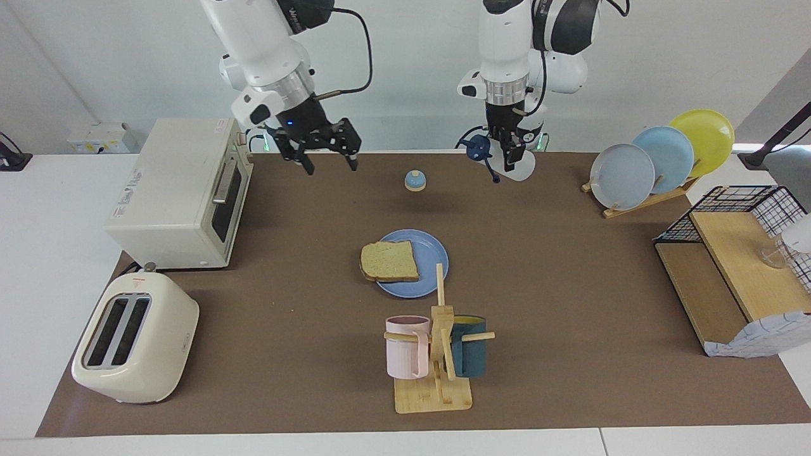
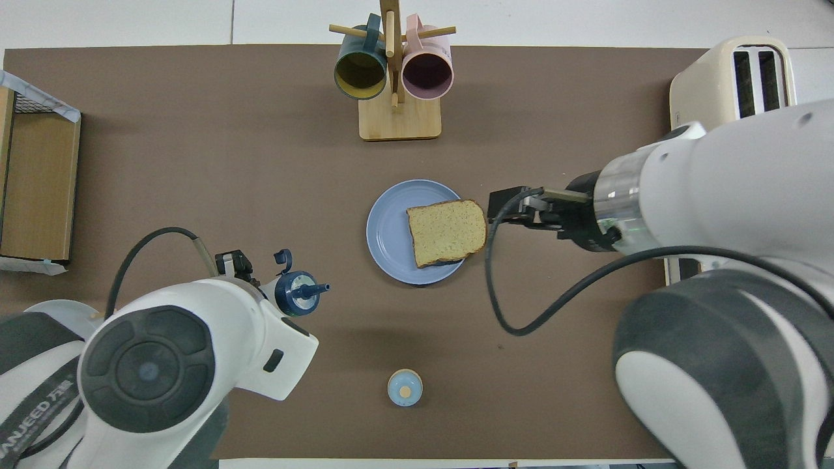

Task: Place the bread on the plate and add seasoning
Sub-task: 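Withdraw the right gripper back beside the toaster, then move the open bottle with the left gripper over the bread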

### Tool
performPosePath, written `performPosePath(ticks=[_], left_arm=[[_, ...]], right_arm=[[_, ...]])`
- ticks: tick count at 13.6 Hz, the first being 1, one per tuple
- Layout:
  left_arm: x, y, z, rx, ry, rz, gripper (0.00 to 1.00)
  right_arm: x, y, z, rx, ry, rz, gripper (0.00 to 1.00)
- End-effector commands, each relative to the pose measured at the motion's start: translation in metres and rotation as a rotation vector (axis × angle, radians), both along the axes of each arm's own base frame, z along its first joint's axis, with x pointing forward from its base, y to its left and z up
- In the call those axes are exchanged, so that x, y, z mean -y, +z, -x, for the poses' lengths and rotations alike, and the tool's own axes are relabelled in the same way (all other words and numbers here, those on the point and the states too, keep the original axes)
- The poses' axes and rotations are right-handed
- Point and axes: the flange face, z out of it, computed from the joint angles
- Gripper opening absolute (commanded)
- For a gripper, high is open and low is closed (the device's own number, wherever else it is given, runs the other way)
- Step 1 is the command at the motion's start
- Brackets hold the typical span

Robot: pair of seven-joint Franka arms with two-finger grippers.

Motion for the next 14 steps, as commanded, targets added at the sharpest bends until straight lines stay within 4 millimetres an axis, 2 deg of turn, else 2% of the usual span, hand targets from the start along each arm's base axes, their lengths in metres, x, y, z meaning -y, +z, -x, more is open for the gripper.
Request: performPosePath(ticks=[1,2,4,5,7,8,9,10,14], left_arm=[[0.047,-0.023,-0.026,0.048,-0.022,-0.105,0.0],[0.063,-0.038,-0.03,0.06,-0.026,-0.145,0.0],[0.092,-0.063,-0.03,0.092,-0.053,-0.232,0.0],[0.106,-0.074,-0.031,0.091,-0.058,-0.284,0.0],[0.135,-0.104,-0.035,0.111,-0.07,-0.397,0.0],[0.15,-0.128,-0.035,0.119,-0.072,-0.46,0.0],[0.162,-0.142,-0.037,0.144,-0.064,-0.498,0.0],[0.169,-0.155,-0.039,0.16,-0.075,-0.536,0.0],[0.169,-0.155,-0.045,0.273,-0.129,-0.64,0.0]], right_arm=[[0.045,0.014,-0.02,-0.015,0.11,0.148,1.0],[0.052,0.009,-0.021,-0.013,0.146,0.232,1.0],[0.058,-0.004,-0.018,-0.056,0.157,0.278,1.0],[0.064,-0.007,-0.013,-0.095,0.171,0.283,1.0],[0.093,-0.018,-0.013,-0.127,0.194,0.275,1.0],[0.102,-0.026,-0.009,-0.146,0.215,0.269,1.0],[0.106,-0.03,-0.001,-0.153,0.233,0.265,1.0],[0.109,-0.032,-0.001,-0.148,0.231,0.263,1.0],[0.123,-0.032,-0.015,-0.133,0.208,0.274,1.0]])
